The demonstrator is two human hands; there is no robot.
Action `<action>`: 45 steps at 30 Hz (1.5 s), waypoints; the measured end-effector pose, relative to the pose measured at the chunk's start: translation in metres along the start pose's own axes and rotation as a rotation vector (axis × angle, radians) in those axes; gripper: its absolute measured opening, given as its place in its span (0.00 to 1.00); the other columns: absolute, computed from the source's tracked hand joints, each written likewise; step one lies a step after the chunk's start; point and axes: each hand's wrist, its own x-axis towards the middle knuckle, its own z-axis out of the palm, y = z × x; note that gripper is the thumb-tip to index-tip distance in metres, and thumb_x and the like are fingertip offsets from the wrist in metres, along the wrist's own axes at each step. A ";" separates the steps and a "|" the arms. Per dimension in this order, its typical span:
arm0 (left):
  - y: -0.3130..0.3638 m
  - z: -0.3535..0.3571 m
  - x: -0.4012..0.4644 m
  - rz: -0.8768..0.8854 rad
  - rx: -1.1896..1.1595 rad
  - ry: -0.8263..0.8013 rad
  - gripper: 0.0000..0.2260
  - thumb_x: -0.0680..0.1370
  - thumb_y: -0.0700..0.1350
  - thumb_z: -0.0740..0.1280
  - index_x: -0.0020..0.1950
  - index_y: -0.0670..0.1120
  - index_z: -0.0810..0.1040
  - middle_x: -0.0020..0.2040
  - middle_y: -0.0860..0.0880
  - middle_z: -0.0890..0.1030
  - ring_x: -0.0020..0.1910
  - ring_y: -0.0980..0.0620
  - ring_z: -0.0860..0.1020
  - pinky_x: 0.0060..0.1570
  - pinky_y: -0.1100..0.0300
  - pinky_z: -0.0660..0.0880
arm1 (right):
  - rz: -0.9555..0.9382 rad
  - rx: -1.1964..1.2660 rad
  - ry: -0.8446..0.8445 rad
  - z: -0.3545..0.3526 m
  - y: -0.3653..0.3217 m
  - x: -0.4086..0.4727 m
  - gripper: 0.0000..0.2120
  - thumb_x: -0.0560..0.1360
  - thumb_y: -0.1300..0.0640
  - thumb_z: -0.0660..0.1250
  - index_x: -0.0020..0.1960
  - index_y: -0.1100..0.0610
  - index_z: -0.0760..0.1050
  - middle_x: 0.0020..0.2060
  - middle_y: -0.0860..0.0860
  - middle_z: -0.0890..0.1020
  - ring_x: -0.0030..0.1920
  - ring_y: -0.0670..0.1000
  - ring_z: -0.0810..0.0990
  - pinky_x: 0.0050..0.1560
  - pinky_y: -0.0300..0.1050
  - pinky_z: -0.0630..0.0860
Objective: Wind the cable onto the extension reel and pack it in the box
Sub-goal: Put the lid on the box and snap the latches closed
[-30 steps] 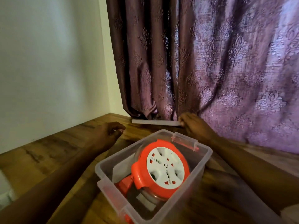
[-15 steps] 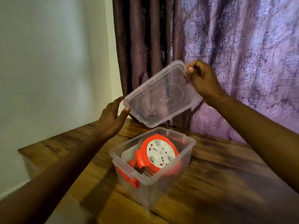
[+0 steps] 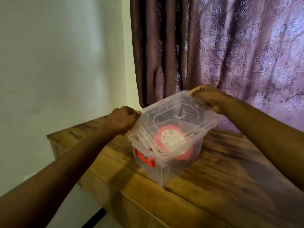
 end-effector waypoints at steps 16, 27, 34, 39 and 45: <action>-0.029 0.012 0.004 -0.010 0.479 -0.028 0.19 0.79 0.58 0.61 0.49 0.44 0.81 0.40 0.46 0.84 0.35 0.49 0.81 0.39 0.58 0.81 | -0.194 -0.727 -0.103 0.055 0.070 0.023 0.11 0.77 0.62 0.64 0.56 0.54 0.80 0.54 0.54 0.83 0.55 0.56 0.79 0.57 0.46 0.74; -0.044 0.038 -0.032 -0.198 -0.384 -0.242 0.15 0.84 0.56 0.52 0.61 0.50 0.71 0.50 0.42 0.80 0.45 0.42 0.83 0.46 0.44 0.83 | -0.151 -1.066 -0.174 0.069 0.080 0.026 0.17 0.82 0.51 0.52 0.66 0.56 0.71 0.65 0.62 0.75 0.63 0.64 0.75 0.60 0.53 0.71; -0.044 0.055 -0.030 0.115 -0.072 0.157 0.11 0.84 0.47 0.53 0.62 0.48 0.71 0.59 0.44 0.77 0.45 0.51 0.77 0.37 0.61 0.76 | -0.094 -1.119 -0.065 0.075 0.080 0.021 0.23 0.82 0.47 0.50 0.66 0.60 0.73 0.65 0.65 0.74 0.63 0.66 0.75 0.62 0.55 0.71; -0.049 0.083 -0.069 0.132 -0.659 0.089 0.17 0.82 0.57 0.52 0.69 0.55 0.68 0.65 0.53 0.75 0.62 0.53 0.76 0.58 0.51 0.79 | -0.044 -1.094 -0.033 0.077 0.079 0.021 0.24 0.81 0.45 0.52 0.66 0.60 0.72 0.64 0.65 0.74 0.61 0.66 0.75 0.60 0.56 0.72; -0.041 0.070 -0.068 -0.347 -0.908 0.000 0.28 0.76 0.62 0.64 0.72 0.58 0.58 0.65 0.45 0.74 0.56 0.43 0.80 0.39 0.48 0.84 | -0.056 -1.098 -0.022 0.074 0.079 0.021 0.22 0.81 0.47 0.53 0.64 0.61 0.74 0.62 0.65 0.76 0.60 0.66 0.76 0.59 0.56 0.73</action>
